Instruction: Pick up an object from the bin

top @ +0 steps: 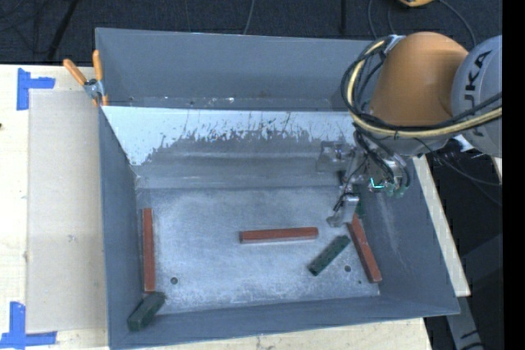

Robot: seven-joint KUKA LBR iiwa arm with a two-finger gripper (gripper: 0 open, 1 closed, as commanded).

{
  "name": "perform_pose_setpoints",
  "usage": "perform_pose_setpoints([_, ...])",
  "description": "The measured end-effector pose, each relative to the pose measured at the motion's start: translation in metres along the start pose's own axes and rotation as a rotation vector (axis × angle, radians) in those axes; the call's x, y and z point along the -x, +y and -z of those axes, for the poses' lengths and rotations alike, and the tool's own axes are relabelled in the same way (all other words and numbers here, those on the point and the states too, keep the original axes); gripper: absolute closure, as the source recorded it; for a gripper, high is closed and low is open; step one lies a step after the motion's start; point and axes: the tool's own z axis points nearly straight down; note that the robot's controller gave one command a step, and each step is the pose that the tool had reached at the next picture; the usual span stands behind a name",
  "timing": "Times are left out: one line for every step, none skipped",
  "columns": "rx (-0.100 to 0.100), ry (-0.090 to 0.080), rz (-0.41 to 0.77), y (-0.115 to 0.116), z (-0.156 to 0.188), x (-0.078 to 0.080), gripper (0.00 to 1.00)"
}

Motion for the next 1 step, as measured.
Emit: perform_pose_setpoints([0.0, -0.005, 0.019, 0.0044, -0.0578, -0.0163, 0.0])
